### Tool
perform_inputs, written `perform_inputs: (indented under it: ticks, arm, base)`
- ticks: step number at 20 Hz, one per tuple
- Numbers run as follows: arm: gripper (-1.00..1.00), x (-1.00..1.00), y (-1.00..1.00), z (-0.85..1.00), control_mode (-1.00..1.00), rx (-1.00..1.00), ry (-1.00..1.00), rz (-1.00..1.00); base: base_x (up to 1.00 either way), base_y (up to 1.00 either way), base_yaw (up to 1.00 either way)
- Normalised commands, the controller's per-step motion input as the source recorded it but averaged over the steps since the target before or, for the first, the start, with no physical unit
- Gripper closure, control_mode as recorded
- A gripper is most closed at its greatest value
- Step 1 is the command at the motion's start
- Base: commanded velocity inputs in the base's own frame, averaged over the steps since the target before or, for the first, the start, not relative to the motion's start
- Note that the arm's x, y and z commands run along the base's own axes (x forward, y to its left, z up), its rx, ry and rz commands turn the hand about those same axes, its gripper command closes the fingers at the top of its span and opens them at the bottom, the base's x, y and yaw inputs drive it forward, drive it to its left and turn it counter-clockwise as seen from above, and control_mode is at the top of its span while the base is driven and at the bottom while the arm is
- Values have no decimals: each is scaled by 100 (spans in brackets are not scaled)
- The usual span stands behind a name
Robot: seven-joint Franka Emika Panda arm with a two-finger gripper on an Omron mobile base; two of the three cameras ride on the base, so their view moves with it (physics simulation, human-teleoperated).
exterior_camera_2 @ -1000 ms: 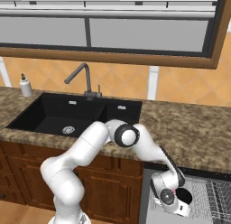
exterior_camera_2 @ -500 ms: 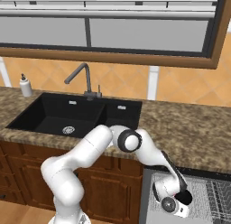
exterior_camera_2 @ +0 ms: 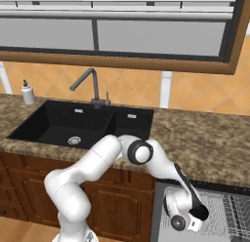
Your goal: Pick up the cup and bowl from the counter, place them in the dishwasher, and close the dishwasher door.
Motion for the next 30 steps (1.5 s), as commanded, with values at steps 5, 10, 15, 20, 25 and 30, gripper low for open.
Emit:
perform_inputs:
  ticks: [5,10,15,20,25,30]
  arm:
    - [-100,-37,-25,89,-100,0,6,-1]
    - [-100,-72,-3,60,-100,0,19,-1]
    - [-100,-97,-12,65,-100,7,16,0]
    - [-100,-94,-15,97,-100,10,0,1]
    - [-100,-95,-50,98,-100,4,-7,11]
    - [-100,-100,-8,55,-100,3,-40,15]
  base:
    - [0,0,0]
    - [0,0,0]
    - [0,0,0]
    - [0,0,0]
    - [0,0,0]
    - [0,0,0]
